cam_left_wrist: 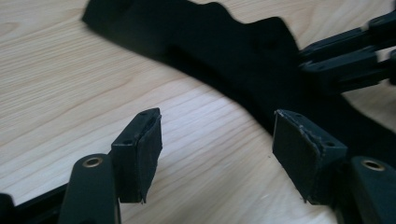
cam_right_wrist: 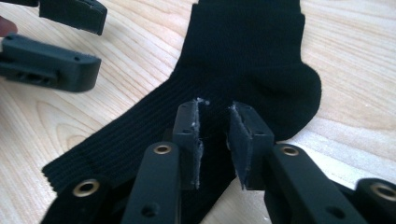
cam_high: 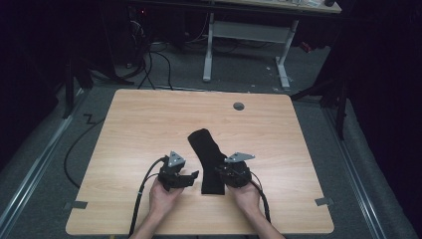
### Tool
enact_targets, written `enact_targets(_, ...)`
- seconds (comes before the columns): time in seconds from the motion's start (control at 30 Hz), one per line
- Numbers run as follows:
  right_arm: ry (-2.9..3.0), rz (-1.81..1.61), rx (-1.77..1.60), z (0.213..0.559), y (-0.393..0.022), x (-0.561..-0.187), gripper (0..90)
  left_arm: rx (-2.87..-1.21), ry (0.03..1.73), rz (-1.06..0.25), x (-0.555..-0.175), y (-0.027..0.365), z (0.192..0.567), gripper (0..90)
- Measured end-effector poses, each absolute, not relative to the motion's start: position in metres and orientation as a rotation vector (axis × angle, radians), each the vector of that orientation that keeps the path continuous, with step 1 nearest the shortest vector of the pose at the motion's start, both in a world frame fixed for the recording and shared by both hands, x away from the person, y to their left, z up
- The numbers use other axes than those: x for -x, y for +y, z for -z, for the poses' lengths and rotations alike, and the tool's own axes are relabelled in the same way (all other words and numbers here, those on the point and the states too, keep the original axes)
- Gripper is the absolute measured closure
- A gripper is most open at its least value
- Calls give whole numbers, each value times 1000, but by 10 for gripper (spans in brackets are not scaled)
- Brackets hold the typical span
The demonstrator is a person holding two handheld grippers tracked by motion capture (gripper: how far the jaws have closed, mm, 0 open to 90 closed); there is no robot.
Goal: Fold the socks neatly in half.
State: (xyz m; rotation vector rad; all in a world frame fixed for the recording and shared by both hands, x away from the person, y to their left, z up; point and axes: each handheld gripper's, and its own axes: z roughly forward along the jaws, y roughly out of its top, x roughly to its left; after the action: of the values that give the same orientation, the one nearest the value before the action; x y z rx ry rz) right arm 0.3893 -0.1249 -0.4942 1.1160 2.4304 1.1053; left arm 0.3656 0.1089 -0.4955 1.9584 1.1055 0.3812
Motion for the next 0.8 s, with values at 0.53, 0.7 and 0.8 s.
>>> enact_targets(0.53, 2403, -1086, -1120, 493, -127, -389, 640, -2128, 973, -365, -358, 69, 499, 381)
enact_targets(0.7, 2406, -1093, -1124, 496, -126, -389, 636, -2182, 933, -398, -351, 60, 498, 391)
enact_targets(0.8, 2404, -1098, -1123, 495, -123, -388, 627, -2171, 951, -372, -351, 61, 499, 391)
